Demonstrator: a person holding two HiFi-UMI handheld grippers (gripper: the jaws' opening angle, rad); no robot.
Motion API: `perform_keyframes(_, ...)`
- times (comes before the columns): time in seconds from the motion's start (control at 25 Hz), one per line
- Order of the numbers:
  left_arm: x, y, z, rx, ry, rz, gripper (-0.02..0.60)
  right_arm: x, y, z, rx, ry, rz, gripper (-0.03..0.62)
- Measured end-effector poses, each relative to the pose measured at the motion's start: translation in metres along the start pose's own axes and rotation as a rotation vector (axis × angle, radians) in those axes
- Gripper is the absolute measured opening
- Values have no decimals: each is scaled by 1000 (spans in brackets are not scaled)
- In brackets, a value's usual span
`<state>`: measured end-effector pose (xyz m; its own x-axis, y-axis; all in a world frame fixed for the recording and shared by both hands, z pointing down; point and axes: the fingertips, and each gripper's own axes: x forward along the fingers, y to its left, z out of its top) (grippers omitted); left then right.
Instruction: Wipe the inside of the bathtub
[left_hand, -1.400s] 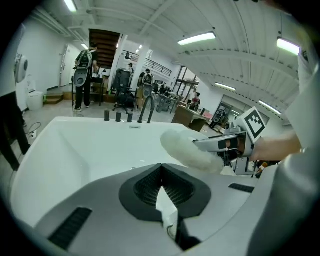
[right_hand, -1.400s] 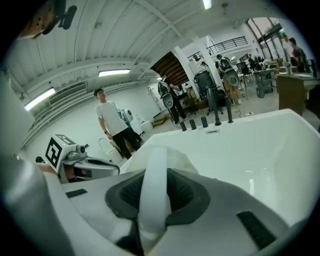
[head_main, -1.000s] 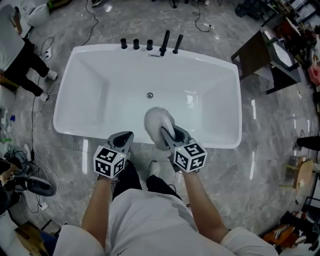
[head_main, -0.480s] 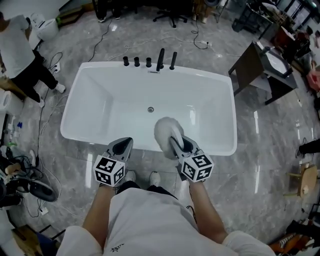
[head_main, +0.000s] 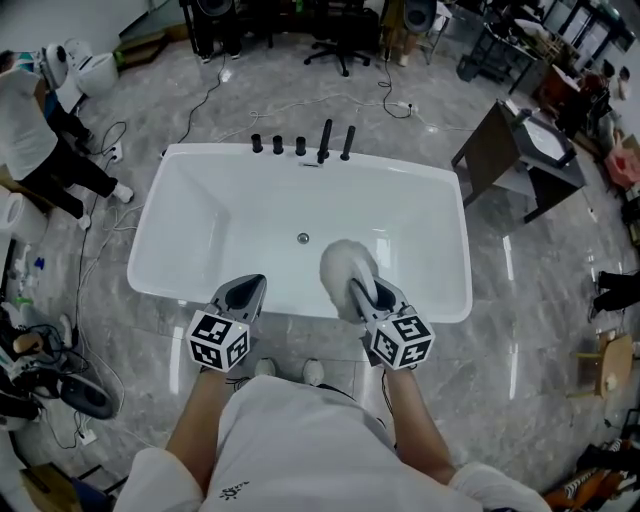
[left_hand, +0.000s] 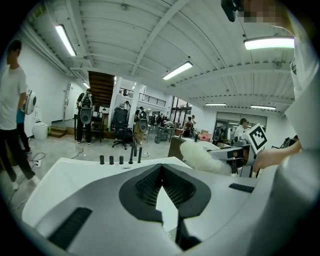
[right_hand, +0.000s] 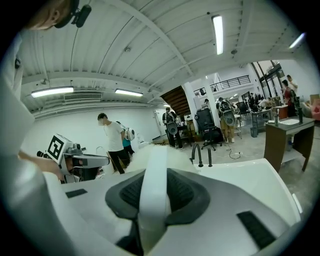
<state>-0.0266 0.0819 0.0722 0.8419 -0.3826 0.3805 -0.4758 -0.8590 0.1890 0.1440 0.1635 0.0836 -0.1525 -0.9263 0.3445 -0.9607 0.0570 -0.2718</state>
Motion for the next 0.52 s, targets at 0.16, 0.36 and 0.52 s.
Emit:
perform_keyframes(0.16,-11,10,1,-2,-10,-6,8,7,15,9,-20,-12,-1,92)
perform_keyframes(0.36,-21,22,1,-2,-21,-13,8,15,30,11,-39,-12,-10,92)
perform_keyframes(0.52,-26,31,3,-3,-29,-19,8,22,37,9,-35,-8,-13,92)
